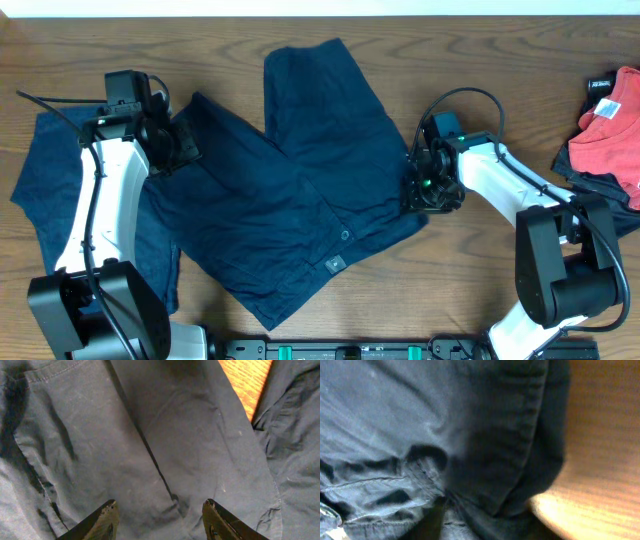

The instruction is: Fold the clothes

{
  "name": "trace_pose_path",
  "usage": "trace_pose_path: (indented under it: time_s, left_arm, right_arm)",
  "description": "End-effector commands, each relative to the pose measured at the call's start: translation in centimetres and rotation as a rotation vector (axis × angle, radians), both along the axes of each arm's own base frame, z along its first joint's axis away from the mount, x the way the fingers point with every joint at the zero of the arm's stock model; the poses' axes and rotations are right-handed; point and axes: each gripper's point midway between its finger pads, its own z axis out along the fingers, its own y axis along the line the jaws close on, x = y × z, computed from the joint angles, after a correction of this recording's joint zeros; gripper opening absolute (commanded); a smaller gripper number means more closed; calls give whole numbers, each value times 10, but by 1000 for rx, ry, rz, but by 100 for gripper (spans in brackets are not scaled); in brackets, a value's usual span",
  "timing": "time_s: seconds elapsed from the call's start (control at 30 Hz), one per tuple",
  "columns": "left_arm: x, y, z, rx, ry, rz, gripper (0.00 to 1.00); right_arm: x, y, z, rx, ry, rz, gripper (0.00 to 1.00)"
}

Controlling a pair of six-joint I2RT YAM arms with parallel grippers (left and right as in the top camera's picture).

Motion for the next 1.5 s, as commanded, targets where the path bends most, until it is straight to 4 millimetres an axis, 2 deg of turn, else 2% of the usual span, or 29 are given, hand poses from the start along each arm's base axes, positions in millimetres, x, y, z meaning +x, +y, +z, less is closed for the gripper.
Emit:
trace_pose_path:
  time_s: [0.0, 0.1, 0.3, 0.5, 0.6, 0.7, 0.8, 0.93, 1.07, 1.17, 1.2, 1.23, 1.27, 1.47]
  left_arm:
    - [2, 2, 3, -6, -8, 15, 56]
    - [1, 2, 3, -7, -5, 15, 56]
    - [1, -7, 4, -58, -8, -3, 55]
    - [0, -17, 5, -103, -9, -23, 54]
    - [0, -22, 5, -107, -6, -36, 54]
    - [-1, -32, 4, -108, 0, -62, 54]
    - [-4, -46, 4, -109, 13, -103, 54]
    - [-7, -69, 3, -110, 27, -164, 54]
    - [-10, -90, 3, -110, 32, -222, 54]
    - [-13, -101, 2, -109, 40, -254, 54]
    - [-14, -103, 2, -109, 40, -262, 55]
    - [-14, -105, 2, -107, 38, -269, 55]
    - [-12, -106, 3, -103, 29, -284, 55]
    - [-5, -98, 3, -58, 4, -279, 55]
  right_arm:
    - [5, 8, -1, 26, -6, -26, 1]
    - [15, 6, -1, 24, -35, -67, 1]
    - [46, -24, 12, 4, -91, -202, 1]
    - [86, -65, 40, -14, -187, -270, 1]
    - [108, -82, 61, -24, -260, -282, 1]
    - [130, -97, 79, -76, -341, -306, 1]
    - [149, -104, 96, -104, -415, -327, 1]
    - [167, -115, 110, -129, -489, -385, 1]
    - [180, -129, 118, -123, -538, -449, 1]
    - [182, -136, 120, -125, -549, -466, 1]
    - [182, -137, 119, -126, -546, -468, 29]
    - [181, -137, 119, -127, -543, -467, 73]
    - [180, -137, 118, -129, -540, -463, 99]
    - [172, -134, 124, -134, -499, -425, 99]
